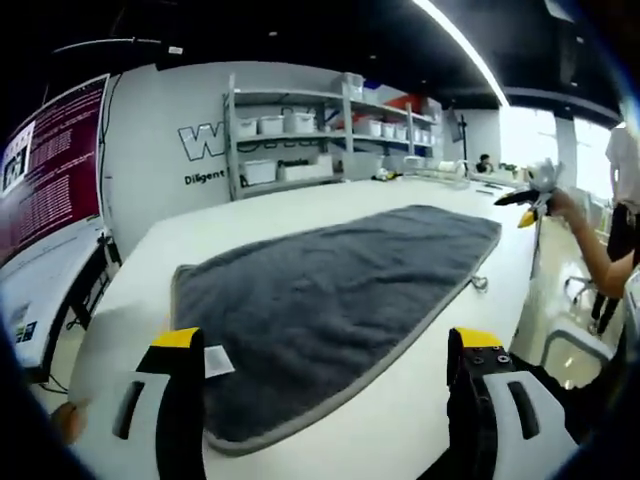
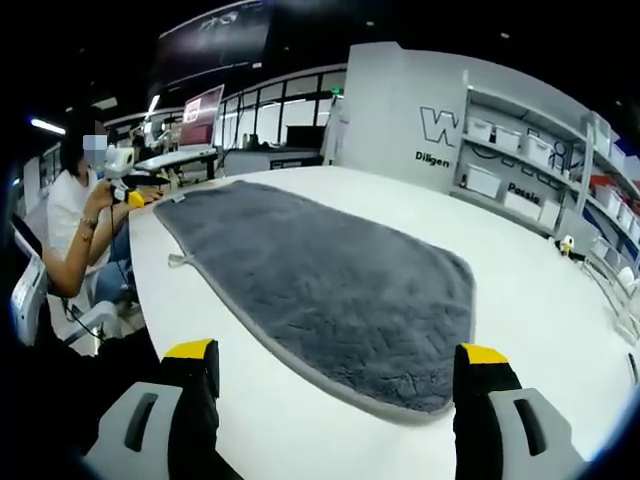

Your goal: Open the folded towel by lifting each exposed corner and separating the folded layers until the towel lies flat within the target outline without major curled edges

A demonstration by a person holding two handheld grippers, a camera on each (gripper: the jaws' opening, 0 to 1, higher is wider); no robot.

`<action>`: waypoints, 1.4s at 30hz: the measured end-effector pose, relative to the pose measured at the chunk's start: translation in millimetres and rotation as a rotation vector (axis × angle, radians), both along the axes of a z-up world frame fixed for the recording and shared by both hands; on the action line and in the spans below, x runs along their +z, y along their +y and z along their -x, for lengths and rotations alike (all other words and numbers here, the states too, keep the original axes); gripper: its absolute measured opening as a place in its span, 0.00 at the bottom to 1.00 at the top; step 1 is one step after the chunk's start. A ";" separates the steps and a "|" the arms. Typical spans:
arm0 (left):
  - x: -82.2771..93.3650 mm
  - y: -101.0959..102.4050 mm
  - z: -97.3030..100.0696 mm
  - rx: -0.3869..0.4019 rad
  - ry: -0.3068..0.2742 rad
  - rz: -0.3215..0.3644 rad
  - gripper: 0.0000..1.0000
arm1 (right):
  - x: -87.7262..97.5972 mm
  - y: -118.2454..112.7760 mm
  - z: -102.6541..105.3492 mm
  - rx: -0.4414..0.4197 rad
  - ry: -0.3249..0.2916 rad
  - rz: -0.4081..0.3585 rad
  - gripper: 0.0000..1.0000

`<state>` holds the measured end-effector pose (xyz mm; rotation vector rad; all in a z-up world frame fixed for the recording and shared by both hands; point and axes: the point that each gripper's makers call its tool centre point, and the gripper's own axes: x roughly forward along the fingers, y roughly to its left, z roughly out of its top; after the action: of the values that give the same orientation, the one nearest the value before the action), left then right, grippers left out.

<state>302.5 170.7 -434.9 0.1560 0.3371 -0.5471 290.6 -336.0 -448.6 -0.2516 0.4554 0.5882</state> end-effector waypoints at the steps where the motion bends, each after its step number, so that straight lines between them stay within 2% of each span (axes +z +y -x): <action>1: -0.4 1.4 0.7 0.002 0.000 0.002 0.99 | 0.4 -0.1 0.5 -0.001 0.000 0.001 0.99; 16: -8.4 3.1 0.3 -0.006 0.016 0.018 0.99 | 3.6 8.8 5.2 0.006 -0.009 0.013 0.99; 27: -4.1 4.0 -3.8 0.009 0.007 0.023 0.99 | -0.6 5.9 4.7 -0.005 0.001 0.008 0.99; 42: -3.2 -1.5 -2.4 0.000 0.004 0.038 0.99 | 2.6 5.9 5.9 -0.004 -0.006 0.007 0.99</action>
<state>304.9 169.2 -438.1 0.1181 0.3304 -0.5531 284.6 -330.1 -446.0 -0.2586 0.4524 0.5819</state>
